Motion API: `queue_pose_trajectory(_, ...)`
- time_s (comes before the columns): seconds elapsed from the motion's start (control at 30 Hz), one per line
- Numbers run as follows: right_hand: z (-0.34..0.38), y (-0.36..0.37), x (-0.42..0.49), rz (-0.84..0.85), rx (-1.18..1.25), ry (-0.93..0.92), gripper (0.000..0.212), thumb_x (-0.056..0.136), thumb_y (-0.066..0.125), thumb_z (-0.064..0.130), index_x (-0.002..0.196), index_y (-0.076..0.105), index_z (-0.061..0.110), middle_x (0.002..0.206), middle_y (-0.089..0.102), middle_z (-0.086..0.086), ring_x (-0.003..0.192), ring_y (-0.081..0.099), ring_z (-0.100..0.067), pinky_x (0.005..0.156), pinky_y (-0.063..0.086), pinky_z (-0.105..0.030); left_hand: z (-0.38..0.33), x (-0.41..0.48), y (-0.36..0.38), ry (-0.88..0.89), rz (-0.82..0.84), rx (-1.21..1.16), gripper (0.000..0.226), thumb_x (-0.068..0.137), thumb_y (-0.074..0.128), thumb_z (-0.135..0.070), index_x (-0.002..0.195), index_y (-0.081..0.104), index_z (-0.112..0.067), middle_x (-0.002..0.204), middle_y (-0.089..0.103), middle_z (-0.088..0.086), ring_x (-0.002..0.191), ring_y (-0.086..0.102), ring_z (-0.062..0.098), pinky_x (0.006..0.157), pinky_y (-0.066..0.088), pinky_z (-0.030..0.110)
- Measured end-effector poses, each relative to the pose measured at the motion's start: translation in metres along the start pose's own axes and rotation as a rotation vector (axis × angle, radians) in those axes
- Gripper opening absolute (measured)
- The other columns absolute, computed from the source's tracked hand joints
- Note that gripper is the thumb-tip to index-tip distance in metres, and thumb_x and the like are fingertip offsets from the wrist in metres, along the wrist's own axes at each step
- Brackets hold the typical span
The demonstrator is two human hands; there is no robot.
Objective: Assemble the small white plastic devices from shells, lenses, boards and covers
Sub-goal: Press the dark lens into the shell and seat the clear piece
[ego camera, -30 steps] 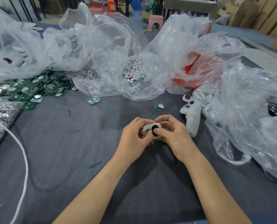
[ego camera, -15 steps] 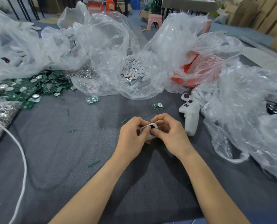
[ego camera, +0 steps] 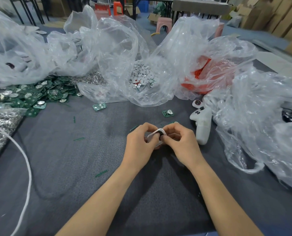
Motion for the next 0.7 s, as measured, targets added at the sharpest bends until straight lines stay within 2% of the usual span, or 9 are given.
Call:
queue_pose_trajectory(0.1, 0.001, 0.001, -0.001, -0.015, -0.035, 0.002, 0.019, 0.083, 0.069, 0.004, 0.086, 0.067, 0.022, 0.083, 0.072, 0.004, 0.08, 0.069, -0.013, 0.076, 0.058, -0.034, 0.0, -0.001, 0.001, -0.03, 0.028, -0.075, 0.023, 0.087, 0.064, -0.001, 0.084, 0.066, -0.024, 0.075, 0.069, -0.009, 0.064, 0.068, 0.006, 0.056, 0.05, 0.012)
queue_pose_trajectory(0.2, 0.002, 0.001, -0.002, -0.01, -0.034, 0.012, 0.017, 0.083, 0.069, 0.004, 0.087, 0.067, 0.019, 0.082, 0.071, 0.001, 0.078, 0.069, -0.015, 0.074, 0.058, -0.032, 0.001, 0.0, 0.002, -0.027, 0.033, -0.044, 0.019, 0.087, 0.063, -0.002, 0.081, 0.065, -0.02, 0.07, 0.069, -0.004, 0.064, 0.068, 0.012, 0.058, 0.055, 0.022)
queue_pose_trajectory(0.33, 0.006, 0.002, -0.003, -0.009, -0.044, 0.013, 0.017, 0.083, 0.069, 0.001, 0.085, 0.067, 0.018, 0.077, 0.07, 0.001, 0.071, 0.067, -0.011, 0.069, 0.056, -0.025, -0.001, 0.001, 0.003, 0.006, 0.047, -0.001, 0.016, 0.085, 0.061, -0.002, 0.076, 0.058, -0.015, 0.063, 0.065, -0.002, 0.057, 0.064, 0.008, 0.052, 0.051, 0.021)
queue_pose_trajectory(0.43, 0.009, 0.003, -0.005, -0.041, -0.085, -0.012, 0.019, 0.083, 0.068, 0.0, 0.084, 0.066, 0.019, 0.076, 0.07, 0.003, 0.071, 0.067, -0.009, 0.069, 0.057, -0.024, 0.0, 0.0, 0.002, 0.008, 0.036, 0.006, 0.017, 0.087, 0.059, -0.002, 0.077, 0.056, -0.016, 0.066, 0.066, 0.002, 0.06, 0.066, 0.014, 0.055, 0.055, 0.029)
queue_pose_trajectory(0.47, 0.01, 0.003, -0.005, -0.056, -0.082, -0.02, 0.019, 0.083, 0.068, 0.0, 0.084, 0.066, 0.019, 0.076, 0.07, 0.003, 0.071, 0.067, -0.009, 0.069, 0.057, -0.025, 0.001, -0.001, 0.002, 0.013, 0.022, 0.012, 0.018, 0.087, 0.058, -0.002, 0.078, 0.055, -0.017, 0.066, 0.066, 0.002, 0.06, 0.065, 0.014, 0.056, 0.054, 0.028)
queue_pose_trajectory(0.53, 0.012, 0.003, -0.006, -0.075, -0.06, -0.037, 0.017, 0.082, 0.068, 0.001, 0.084, 0.067, 0.018, 0.077, 0.071, 0.003, 0.073, 0.067, -0.008, 0.071, 0.056, -0.025, -0.002, -0.002, -0.001, 0.053, -0.036, 0.074, 0.02, 0.087, 0.058, -0.001, 0.078, 0.055, -0.019, 0.065, 0.064, -0.005, 0.06, 0.062, 0.007, 0.055, 0.047, 0.016)
queue_pose_trajectory(0.6, 0.013, 0.002, -0.005, -0.103, -0.053, -0.063, 0.019, 0.083, 0.068, 0.001, 0.084, 0.067, 0.02, 0.079, 0.07, 0.006, 0.074, 0.066, -0.005, 0.072, 0.054, -0.02, -0.006, -0.004, -0.005, 0.095, -0.085, 0.131, 0.018, 0.086, 0.061, -0.004, 0.082, 0.06, -0.021, 0.072, 0.063, -0.012, 0.067, 0.06, 0.001, 0.06, 0.042, 0.009)
queue_pose_trajectory(0.67, 0.011, -0.002, -0.003, -0.157, -0.064, -0.081, 0.02, 0.083, 0.068, 0.002, 0.085, 0.066, 0.022, 0.079, 0.07, 0.008, 0.075, 0.066, -0.001, 0.07, 0.05, -0.012, -0.015, -0.005, -0.009, 0.163, -0.097, 0.194, 0.008, 0.087, 0.06, -0.015, 0.093, 0.063, -0.019, 0.089, 0.062, -0.011, 0.081, 0.061, 0.004, 0.072, 0.047, 0.017)
queue_pose_trajectory(0.7, 0.009, -0.005, -0.001, -0.188, -0.093, -0.081, 0.019, 0.083, 0.068, 0.003, 0.087, 0.066, 0.022, 0.079, 0.07, 0.008, 0.073, 0.064, 0.0, 0.069, 0.047, -0.008, -0.023, -0.003, -0.011, 0.219, -0.105, 0.253, 0.014, 0.087, 0.057, -0.021, 0.098, 0.063, -0.016, 0.097, 0.059, -0.007, 0.087, 0.059, 0.008, 0.077, 0.047, 0.021)
Point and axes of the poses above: each hand's wrist, its own x-axis towards the middle knuckle, its own y-axis out of the palm, z = x × y, the point moved 8 cm from there along x, towards the middle knuckle
